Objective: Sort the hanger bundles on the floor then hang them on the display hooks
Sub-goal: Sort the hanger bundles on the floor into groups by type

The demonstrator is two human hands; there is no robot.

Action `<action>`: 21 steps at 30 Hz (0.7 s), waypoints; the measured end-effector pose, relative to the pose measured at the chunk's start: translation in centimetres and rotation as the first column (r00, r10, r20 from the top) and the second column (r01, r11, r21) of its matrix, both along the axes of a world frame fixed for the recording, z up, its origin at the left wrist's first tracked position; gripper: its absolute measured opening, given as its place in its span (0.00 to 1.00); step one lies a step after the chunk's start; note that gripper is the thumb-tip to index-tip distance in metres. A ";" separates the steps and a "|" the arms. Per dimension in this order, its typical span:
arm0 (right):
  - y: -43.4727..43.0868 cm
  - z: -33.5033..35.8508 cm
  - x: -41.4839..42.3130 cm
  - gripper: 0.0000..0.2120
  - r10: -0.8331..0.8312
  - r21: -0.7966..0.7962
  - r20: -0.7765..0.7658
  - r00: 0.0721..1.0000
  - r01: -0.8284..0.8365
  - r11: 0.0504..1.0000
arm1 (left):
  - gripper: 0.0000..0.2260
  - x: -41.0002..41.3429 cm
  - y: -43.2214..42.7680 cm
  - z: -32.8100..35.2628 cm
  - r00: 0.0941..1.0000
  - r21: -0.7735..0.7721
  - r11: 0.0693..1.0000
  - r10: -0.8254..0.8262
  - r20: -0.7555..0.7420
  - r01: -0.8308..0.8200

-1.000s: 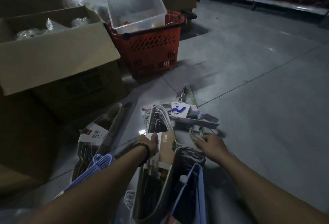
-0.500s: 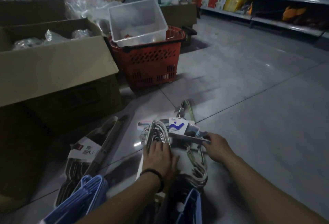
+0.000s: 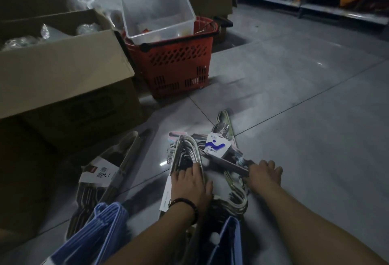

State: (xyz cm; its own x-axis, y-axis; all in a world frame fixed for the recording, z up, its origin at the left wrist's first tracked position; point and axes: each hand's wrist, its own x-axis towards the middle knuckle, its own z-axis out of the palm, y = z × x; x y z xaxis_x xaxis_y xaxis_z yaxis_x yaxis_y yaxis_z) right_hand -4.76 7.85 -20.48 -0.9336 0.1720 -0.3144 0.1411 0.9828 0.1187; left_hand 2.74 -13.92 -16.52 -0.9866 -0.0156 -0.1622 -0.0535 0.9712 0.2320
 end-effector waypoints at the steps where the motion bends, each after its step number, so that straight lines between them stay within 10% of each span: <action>1: 0.1 0.1 0.2 0.22 0.002 0.019 -0.026 1.000 -0.001 1.000 | 0.21 0.1 0.0 0.0 1.000 0.008 1.000 -0.005 0.003 0.005; 10: 2.2 5.5 0.5 0.12 0.213 0.073 -0.605 0.767 -0.213 0.974 | 0.21 0.3 0.5 -0.4 0.995 0.081 0.994 0.073 -0.067 -0.067; 21: 3.2 12.4 2.1 0.06 0.190 0.257 -0.803 0.566 0.042 0.965 | 0.27 -3.4 2.0 1.2 0.919 0.273 0.881 0.343 0.191 -0.386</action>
State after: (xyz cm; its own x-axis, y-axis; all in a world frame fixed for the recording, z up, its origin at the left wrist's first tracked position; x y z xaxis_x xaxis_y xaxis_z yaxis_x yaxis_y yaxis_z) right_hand -2.65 11.06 -8.12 -0.7799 0.0454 0.6243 0.2185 0.9544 0.2036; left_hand -0.66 -11.90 -15.32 -0.8890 -0.2999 -0.3461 -0.4415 0.7622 0.4735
